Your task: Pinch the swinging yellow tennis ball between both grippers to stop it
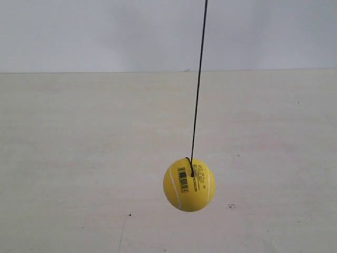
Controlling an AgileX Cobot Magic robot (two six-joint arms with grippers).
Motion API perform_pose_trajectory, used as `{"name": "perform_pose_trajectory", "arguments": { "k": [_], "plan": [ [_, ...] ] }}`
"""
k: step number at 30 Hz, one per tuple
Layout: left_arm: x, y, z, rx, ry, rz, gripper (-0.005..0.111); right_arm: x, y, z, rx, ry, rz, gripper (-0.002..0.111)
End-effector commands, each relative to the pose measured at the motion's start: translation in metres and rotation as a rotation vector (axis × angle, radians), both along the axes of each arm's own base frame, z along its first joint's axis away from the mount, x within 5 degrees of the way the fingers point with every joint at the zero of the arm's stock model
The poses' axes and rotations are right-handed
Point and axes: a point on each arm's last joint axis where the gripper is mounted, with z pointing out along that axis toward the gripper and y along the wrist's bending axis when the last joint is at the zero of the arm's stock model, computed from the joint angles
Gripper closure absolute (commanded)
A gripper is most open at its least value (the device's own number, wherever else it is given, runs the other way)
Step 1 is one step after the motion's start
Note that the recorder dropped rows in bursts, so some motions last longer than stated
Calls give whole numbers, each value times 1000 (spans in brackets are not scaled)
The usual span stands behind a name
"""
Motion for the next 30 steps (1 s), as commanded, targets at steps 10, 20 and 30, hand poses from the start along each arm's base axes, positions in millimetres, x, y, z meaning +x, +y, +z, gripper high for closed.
{"name": "perform_pose_trajectory", "arguments": {
  "k": [10, 20, 30],
  "plan": [
    [0, 0, -1, 6, 0, 2, 102, 1, -1, -4, -1, 32, -16, 108],
    [0, 0, -1, 6, 0, 2, 102, 7, -9, -27, 120, 332, -79, 108],
    [0, 0, -1, 6, 0, 2, 102, 15, -4, -71, 91, 403, -61, 108]
  ]
}}
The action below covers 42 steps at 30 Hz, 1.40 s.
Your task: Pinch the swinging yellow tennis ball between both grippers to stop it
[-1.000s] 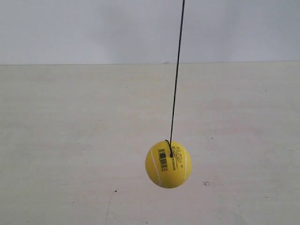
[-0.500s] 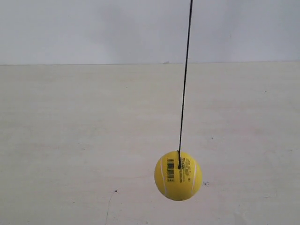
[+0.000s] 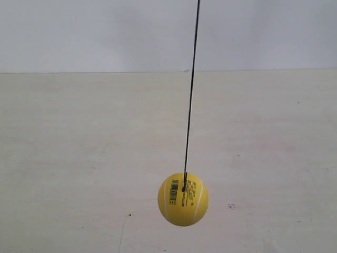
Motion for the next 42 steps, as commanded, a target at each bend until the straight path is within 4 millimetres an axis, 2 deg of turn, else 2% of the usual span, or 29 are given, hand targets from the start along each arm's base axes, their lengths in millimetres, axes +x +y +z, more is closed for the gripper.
{"name": "perform_pose_trajectory", "arguments": {
  "k": [1, 11, 15, 17, 29, 36, 40, 42],
  "plan": [
    [0, 0, -1, 6, 0, 2, 102, 1, 0, -13, -2, 38, 1, 108],
    [0, 0, -1, 6, 0, 2, 102, 1, -1, -16, 2, 75, -28, 108],
    [0, 0, -1, 6, 0, 2, 102, 2, -16, -16, 12, 73, -279, 108],
    [0, 0, -1, 6, 0, 2, 102, 1, -17, -16, 13, 73, -312, 108],
    [0, 0, -1, 6, 0, 2, 102, 1, -17, -16, 7, 72, -312, 108],
    [0, 0, -1, 6, 0, 2, 102, 1, -19, -17, -199, 70, -310, 108],
    [0, 0, -1, 6, 0, 2, 102, -2, -24, -30, -350, 219, -327, 108],
    [0, 0, -1, 6, 0, 2, 102, -2, -24, -31, -398, 226, -322, 108]
  ]
}}
